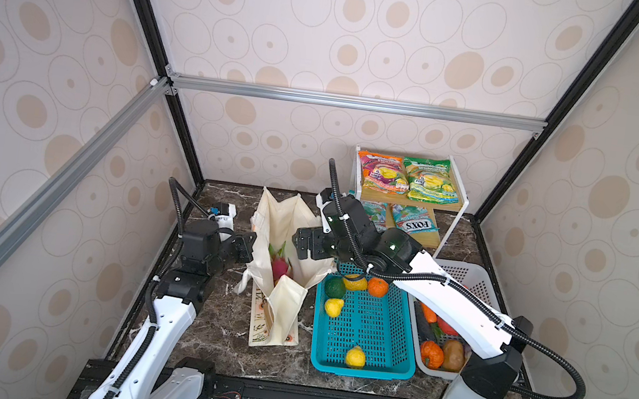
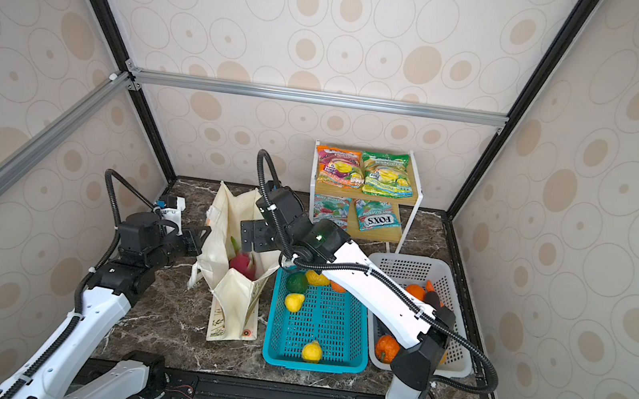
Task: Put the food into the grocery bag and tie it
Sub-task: 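Raise the right gripper out of the bag past its handle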
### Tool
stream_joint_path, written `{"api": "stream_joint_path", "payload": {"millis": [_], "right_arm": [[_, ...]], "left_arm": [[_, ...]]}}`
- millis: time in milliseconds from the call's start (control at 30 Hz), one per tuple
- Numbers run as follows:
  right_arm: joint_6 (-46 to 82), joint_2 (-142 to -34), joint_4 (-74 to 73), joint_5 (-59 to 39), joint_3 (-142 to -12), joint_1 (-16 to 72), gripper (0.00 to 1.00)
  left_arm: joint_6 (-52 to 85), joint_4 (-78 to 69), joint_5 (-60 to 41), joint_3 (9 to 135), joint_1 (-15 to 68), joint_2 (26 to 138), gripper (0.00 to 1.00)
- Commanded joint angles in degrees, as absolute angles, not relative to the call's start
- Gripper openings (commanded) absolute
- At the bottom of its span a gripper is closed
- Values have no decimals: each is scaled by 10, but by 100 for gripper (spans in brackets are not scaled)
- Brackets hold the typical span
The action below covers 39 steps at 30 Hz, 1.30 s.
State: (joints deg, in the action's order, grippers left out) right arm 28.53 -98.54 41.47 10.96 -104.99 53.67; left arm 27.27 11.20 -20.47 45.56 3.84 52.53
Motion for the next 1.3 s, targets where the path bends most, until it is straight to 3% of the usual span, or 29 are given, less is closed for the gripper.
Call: {"api": "stream_joint_path", "payload": {"millis": [0,167,300,333,433,600,867,1100,1267], "right_arm": [[300,-987,412,117,-1005,517,87],[309,-1016,408,85,-991,516,66],[312,-1032,412,72,-1010,516,6],[311,-1032,413,71,-1019,517,0],[310,-1027,407,73,-1038,518,0],[297,-993,407,122,-1037,516,0],[302,-933,432,137,-996,481,0],[341,-969,400,56,-995,474,0],[360,-994,391,66,-994,484,0]], "left_arm": [[278,97,-210,456,37,517,0],[276,98,-205,462,38,514,0],[271,107,-197,480,38,514,0],[270,108,-197,486,37,515,0],[236,131,-198,521,37,528,0],[147,258,-27,609,35,536,0],[96,279,4,604,2,469,0],[110,263,-31,585,-6,472,0],[153,185,-189,522,-6,512,0]]}}
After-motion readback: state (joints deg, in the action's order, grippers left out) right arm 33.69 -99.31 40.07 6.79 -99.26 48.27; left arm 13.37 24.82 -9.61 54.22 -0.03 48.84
